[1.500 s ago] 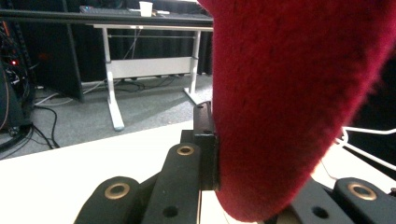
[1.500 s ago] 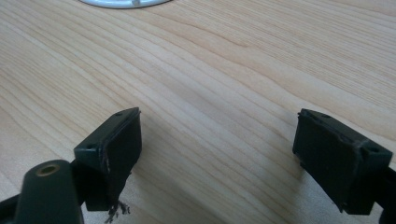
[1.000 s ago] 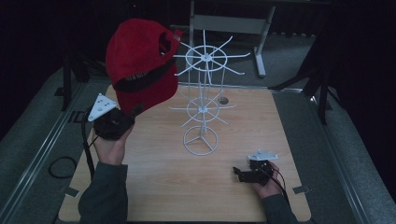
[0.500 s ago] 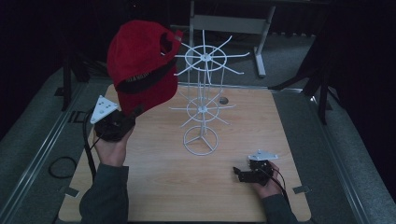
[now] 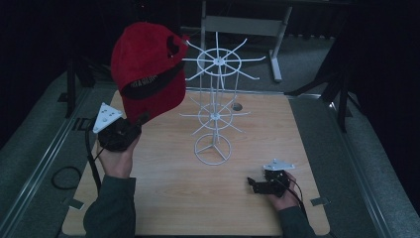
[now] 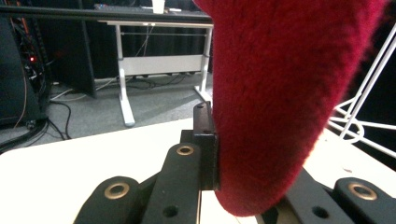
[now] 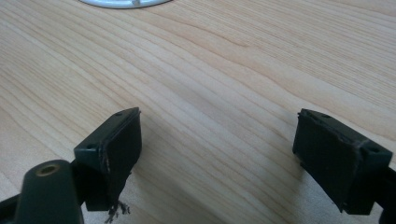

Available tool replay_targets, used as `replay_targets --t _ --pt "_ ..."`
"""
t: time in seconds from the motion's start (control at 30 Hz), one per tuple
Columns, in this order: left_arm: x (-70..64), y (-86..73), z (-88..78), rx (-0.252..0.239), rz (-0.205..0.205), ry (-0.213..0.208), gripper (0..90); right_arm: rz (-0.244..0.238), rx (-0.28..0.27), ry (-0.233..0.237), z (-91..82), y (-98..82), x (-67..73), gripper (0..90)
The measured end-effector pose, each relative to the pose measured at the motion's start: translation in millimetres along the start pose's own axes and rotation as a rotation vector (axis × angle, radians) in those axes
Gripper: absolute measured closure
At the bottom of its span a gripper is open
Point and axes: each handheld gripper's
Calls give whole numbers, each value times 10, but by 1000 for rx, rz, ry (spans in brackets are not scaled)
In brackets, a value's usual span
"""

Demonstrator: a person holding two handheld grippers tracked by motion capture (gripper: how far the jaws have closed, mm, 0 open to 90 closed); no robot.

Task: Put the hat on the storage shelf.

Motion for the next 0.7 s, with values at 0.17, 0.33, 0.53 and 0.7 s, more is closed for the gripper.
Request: replay_targets --t 0.17,0.33,0.53,0.7 --pt "17 -74 30 21 -14 1 856 0 0 0 0 0 0 153" --pt "13 -129 49 37 -20 -9 855 0 1 1 -1 0 0 153" --pt "-7 -234 85 52 -19 -17 855 0 1 1 -1 0 0 153" --pt "-18 -339 125 72 -25 -23 855 0 1 1 -1 0 0 153"
Point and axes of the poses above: each handheld gripper's, and its own axes: z roughly forward along the jaws, y roughly out of its top, x roughly to its left
